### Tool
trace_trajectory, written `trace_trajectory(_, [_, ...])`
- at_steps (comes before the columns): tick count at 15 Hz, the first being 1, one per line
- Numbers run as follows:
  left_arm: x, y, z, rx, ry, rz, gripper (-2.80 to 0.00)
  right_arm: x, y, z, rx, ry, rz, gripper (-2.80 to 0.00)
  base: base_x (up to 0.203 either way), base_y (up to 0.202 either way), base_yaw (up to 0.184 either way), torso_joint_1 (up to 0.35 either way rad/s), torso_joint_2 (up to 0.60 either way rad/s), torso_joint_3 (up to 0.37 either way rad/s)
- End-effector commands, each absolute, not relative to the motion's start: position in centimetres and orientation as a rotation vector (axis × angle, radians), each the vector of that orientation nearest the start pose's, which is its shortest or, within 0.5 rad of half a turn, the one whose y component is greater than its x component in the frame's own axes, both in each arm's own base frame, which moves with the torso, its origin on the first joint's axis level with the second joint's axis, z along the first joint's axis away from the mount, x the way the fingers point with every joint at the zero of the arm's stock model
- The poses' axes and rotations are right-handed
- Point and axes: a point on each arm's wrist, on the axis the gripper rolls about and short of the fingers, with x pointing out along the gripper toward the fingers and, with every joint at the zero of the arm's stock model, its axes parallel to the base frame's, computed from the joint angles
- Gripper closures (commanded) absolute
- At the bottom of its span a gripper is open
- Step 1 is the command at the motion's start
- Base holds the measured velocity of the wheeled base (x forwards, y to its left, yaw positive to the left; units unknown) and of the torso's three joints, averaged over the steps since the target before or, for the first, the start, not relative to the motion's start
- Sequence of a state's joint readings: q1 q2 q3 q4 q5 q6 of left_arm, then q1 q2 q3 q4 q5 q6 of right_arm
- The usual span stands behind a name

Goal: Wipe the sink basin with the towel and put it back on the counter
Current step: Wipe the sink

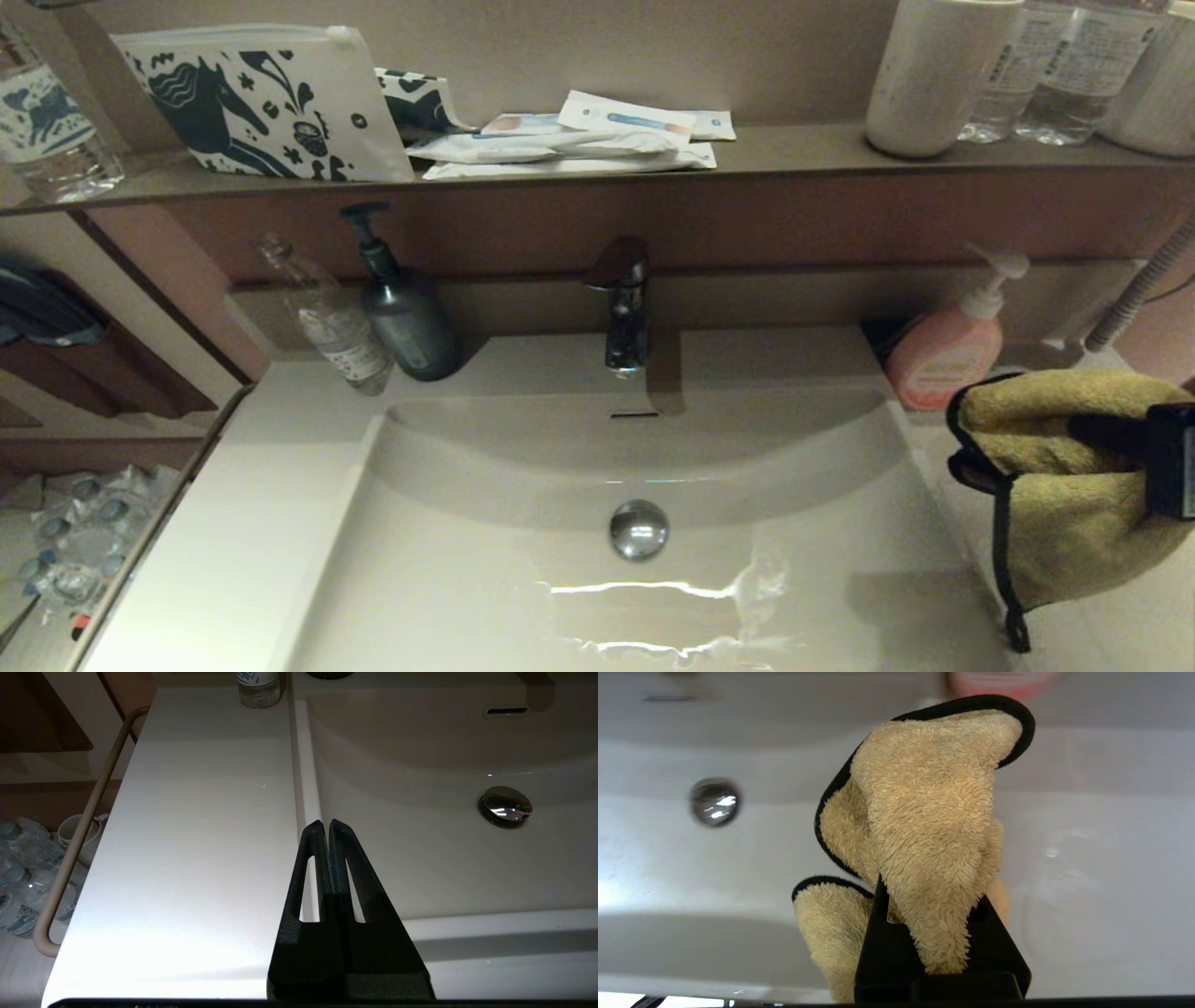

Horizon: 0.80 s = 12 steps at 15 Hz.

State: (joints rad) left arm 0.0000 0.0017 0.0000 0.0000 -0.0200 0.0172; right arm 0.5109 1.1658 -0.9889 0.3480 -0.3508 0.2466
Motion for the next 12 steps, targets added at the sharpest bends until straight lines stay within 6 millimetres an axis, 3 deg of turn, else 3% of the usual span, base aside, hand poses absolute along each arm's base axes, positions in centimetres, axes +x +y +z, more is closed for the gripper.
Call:
trace_trajectory(1, [-2.3,0.0,7.6,0.018,0.003,-0.02,0.0,14.9,10.2,26.0,-0.025,0.531,0.115,0.0,0.0,0.0,0.0,0.0,0.0,0.0])
trace_trajectory(4, [-2.3,0.0,7.6,0.017,0.003,-0.02,0.0,18.3,15.3,22.6,0.013,0.642,0.04,0.0,0.0,0.0,0.0,0.0,0.0,0.0])
trace_trajectory(6, [-2.3,0.0,7.6,0.017,0.003,-0.021,0.0,19.5,18.0,20.2,0.043,0.704,0.002,0.0,0.0,0.0,0.0,0.0,0.0,0.0])
trace_trajectory(12, [-2.3,0.0,7.6,0.018,0.003,-0.02,0.0,19.9,23.7,14.0,-0.004,0.82,-0.041,0.0,0.0,0.0,0.0,0.0,0.0,0.0])
